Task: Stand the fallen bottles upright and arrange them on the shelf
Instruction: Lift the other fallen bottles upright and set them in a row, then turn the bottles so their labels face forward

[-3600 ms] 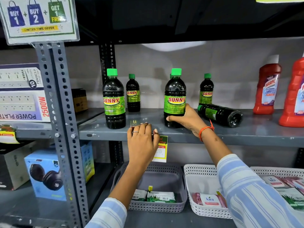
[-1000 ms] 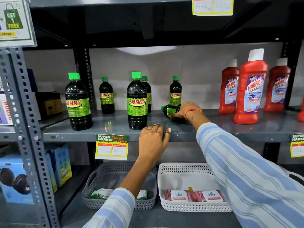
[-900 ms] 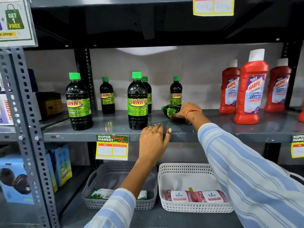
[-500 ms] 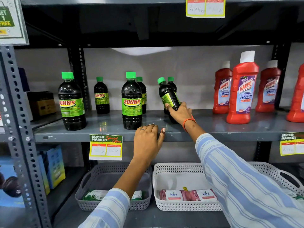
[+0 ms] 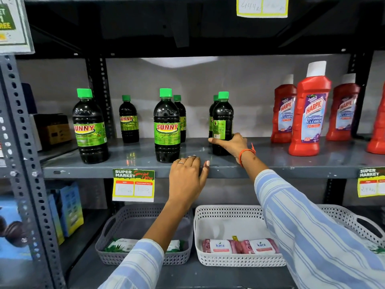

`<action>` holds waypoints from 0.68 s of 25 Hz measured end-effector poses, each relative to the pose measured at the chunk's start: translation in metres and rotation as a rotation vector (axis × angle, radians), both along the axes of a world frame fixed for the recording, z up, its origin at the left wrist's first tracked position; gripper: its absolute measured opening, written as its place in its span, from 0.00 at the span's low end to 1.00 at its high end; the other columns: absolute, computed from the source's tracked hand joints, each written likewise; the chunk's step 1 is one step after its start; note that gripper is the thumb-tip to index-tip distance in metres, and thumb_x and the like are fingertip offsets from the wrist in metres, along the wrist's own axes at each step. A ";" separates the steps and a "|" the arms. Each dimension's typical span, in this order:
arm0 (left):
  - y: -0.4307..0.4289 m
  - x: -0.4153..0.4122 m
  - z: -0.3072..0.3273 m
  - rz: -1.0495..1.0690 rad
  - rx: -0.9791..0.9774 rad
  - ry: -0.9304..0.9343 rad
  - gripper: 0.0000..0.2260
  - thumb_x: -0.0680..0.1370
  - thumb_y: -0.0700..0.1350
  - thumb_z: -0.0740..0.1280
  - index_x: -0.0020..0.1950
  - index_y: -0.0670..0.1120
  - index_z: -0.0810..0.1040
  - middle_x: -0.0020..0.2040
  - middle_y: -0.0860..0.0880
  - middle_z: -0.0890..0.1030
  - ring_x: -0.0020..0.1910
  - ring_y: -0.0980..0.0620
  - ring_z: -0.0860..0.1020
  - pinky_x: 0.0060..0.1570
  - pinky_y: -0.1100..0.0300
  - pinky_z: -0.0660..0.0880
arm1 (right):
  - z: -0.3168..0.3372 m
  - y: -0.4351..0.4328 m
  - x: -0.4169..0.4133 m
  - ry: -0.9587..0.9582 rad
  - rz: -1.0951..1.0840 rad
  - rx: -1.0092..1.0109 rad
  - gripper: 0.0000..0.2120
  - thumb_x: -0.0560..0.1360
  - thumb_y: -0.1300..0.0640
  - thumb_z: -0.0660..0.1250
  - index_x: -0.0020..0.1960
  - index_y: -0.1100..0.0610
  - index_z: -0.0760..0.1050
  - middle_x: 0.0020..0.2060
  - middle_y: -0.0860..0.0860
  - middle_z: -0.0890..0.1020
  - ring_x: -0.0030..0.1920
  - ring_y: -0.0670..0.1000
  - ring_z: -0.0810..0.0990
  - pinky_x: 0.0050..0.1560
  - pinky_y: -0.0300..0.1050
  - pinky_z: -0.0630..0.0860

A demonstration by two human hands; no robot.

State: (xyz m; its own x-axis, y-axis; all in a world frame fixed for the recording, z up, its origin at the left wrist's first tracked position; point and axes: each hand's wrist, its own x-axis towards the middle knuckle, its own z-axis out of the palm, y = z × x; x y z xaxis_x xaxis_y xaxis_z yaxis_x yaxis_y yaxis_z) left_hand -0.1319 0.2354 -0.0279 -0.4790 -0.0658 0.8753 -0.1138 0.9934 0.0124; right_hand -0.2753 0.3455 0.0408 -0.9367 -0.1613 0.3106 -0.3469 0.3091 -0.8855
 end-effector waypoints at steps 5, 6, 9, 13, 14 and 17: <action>-0.001 -0.001 0.000 0.002 -0.004 -0.014 0.21 0.80 0.54 0.52 0.42 0.43 0.79 0.40 0.45 0.83 0.38 0.44 0.79 0.43 0.52 0.70 | 0.004 0.004 0.008 0.000 0.016 0.004 0.41 0.52 0.45 0.78 0.61 0.58 0.71 0.51 0.52 0.81 0.53 0.54 0.80 0.59 0.53 0.78; -0.001 -0.001 -0.001 0.005 -0.005 -0.011 0.21 0.80 0.54 0.52 0.43 0.42 0.79 0.40 0.45 0.83 0.39 0.44 0.79 0.43 0.52 0.70 | 0.004 0.003 0.008 0.003 0.022 -0.002 0.36 0.53 0.46 0.76 0.58 0.58 0.74 0.50 0.53 0.83 0.51 0.53 0.81 0.58 0.53 0.79; 0.000 0.000 -0.001 0.005 -0.003 0.000 0.21 0.80 0.54 0.52 0.43 0.43 0.79 0.40 0.46 0.83 0.39 0.45 0.79 0.43 0.52 0.71 | 0.006 0.001 0.014 0.018 0.067 0.009 0.16 0.59 0.49 0.74 0.44 0.55 0.81 0.43 0.54 0.85 0.46 0.54 0.83 0.54 0.49 0.80; 0.000 -0.001 0.000 -0.002 -0.004 0.009 0.20 0.79 0.53 0.53 0.40 0.43 0.77 0.37 0.46 0.82 0.37 0.44 0.78 0.42 0.53 0.70 | 0.002 0.000 0.007 0.051 0.051 0.052 0.37 0.47 0.36 0.77 0.52 0.54 0.80 0.46 0.52 0.86 0.48 0.53 0.84 0.52 0.48 0.81; 0.001 -0.001 0.000 -0.002 -0.005 0.016 0.20 0.79 0.53 0.53 0.40 0.43 0.77 0.37 0.46 0.81 0.36 0.44 0.78 0.41 0.53 0.70 | 0.002 0.000 0.006 0.059 0.046 0.057 0.39 0.46 0.36 0.76 0.53 0.54 0.80 0.46 0.52 0.85 0.48 0.53 0.83 0.52 0.47 0.80; -0.001 -0.002 0.000 0.003 -0.009 0.023 0.20 0.79 0.53 0.54 0.40 0.43 0.77 0.37 0.46 0.82 0.36 0.45 0.78 0.41 0.53 0.71 | 0.005 0.003 0.014 0.035 0.032 0.064 0.26 0.52 0.42 0.74 0.48 0.53 0.81 0.45 0.52 0.85 0.48 0.53 0.82 0.53 0.47 0.80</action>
State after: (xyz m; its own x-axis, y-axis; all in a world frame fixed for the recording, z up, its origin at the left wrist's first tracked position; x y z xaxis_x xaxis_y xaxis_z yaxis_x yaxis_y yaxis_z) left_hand -0.1335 0.2348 -0.0283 -0.4582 -0.0592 0.8869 -0.1167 0.9931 0.0060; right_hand -0.2612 0.3485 0.0461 -0.9195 -0.2120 0.3309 -0.3878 0.3530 -0.8515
